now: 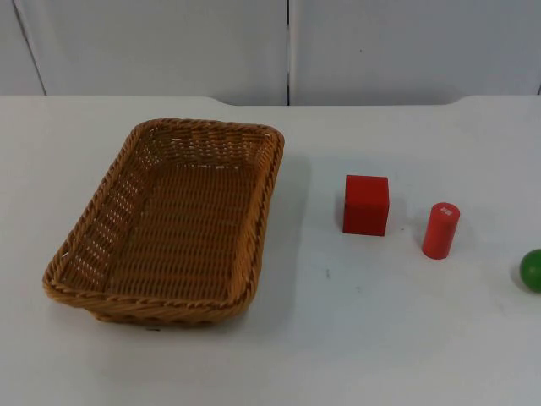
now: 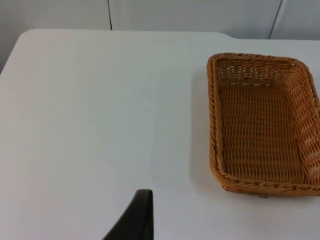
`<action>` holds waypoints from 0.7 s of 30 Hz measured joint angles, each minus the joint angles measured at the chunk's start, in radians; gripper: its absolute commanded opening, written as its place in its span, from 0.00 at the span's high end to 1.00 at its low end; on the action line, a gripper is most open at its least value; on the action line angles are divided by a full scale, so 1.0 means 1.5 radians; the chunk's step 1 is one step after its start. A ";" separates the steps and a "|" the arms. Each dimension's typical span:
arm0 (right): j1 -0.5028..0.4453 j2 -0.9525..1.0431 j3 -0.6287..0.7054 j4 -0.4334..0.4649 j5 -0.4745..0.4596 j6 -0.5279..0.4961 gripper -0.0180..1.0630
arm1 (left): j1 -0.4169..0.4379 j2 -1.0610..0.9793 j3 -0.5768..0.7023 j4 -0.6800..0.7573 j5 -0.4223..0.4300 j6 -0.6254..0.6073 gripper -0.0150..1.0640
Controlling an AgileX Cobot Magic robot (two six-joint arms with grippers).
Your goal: Pick up the basket with the left hand and place the object to the left of the red cylinder into the basket with the right hand.
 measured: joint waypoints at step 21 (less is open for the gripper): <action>0.000 0.000 0.000 0.000 0.000 0.000 0.01 | 0.000 0.068 0.000 -0.011 -0.022 0.000 0.01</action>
